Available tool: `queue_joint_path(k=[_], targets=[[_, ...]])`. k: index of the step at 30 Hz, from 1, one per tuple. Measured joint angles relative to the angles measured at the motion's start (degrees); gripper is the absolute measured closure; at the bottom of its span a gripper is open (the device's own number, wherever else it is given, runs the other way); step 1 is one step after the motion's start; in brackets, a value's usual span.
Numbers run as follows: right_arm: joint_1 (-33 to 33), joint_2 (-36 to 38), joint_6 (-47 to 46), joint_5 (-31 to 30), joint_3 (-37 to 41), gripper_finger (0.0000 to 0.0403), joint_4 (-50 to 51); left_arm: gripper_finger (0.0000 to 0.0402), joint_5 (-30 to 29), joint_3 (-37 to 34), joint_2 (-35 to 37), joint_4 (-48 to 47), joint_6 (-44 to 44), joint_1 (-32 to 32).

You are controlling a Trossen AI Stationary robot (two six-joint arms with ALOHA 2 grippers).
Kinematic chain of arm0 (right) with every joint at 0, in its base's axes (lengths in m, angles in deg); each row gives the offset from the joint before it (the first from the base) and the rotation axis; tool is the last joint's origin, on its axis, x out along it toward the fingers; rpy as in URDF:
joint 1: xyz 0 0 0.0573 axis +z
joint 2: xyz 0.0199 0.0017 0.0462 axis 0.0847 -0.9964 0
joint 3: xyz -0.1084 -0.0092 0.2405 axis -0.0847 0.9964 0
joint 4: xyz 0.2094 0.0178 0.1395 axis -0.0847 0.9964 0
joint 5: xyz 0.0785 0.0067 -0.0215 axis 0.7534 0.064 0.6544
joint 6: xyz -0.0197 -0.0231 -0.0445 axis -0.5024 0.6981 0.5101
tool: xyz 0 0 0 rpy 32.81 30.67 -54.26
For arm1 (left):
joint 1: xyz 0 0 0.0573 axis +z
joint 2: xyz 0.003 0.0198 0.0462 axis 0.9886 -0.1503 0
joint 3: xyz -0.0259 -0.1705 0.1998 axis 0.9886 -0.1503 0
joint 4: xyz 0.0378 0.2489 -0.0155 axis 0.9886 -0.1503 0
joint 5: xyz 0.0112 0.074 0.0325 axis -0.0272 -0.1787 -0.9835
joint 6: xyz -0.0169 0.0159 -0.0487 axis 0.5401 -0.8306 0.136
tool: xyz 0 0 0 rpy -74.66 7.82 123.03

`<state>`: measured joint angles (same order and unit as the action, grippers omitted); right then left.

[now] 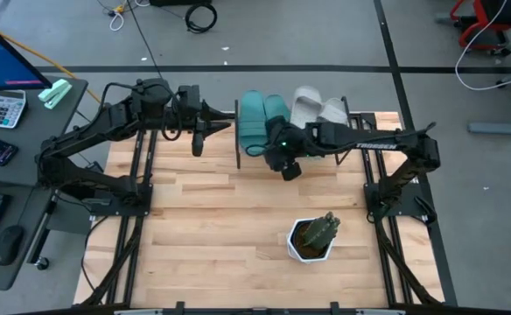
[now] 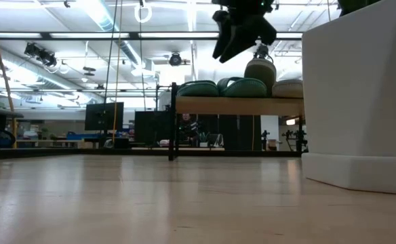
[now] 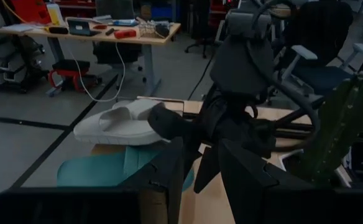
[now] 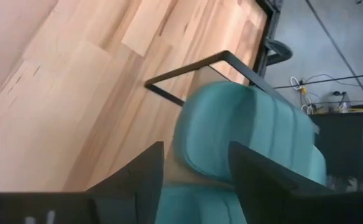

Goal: Pick and place slides into the shelf
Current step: Adjust the slippers on the shelf

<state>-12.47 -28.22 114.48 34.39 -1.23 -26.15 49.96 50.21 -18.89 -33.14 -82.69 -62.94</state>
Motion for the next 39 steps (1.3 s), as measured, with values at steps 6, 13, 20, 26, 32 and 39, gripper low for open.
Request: queue_joint_path(k=[6,13,20,26,32,39], targets=[[1.5,-2.9,0.0,-0.3,0.0,0.0217,-1.3,0.0294,0.0,0.0,0.7,-3.0,0.0,0.0],[1.4,-6.5,0.5,-6.4,0.0,0.0217,-3.6,0.0294,0.0,0.0,3.1,-4.1,0.1,0.0],[1.4,-8.4,-0.5,-8.5,0.0,0.0217,-4.7,0.0294,0.0,0.0,6.1,-5.1,0.5,-0.1],[1.4,-9.3,-1.1,-8.5,0.0,0.0219,-4.6,0.0294,0.0,0.0,7.6,-5.8,0.5,-0.1],[1.4,-9.5,-3.3,-10.2,0.0,0.0272,-4.5,0.0294,0.0,0.0,7.9,-6.2,0.5,-0.1],[1.0,-9.2,-4.3,-10.4,0.0,0.0389,-3.0,0.0294,0.0,0.0,7.9,-6.8,0.5,-0.1]])
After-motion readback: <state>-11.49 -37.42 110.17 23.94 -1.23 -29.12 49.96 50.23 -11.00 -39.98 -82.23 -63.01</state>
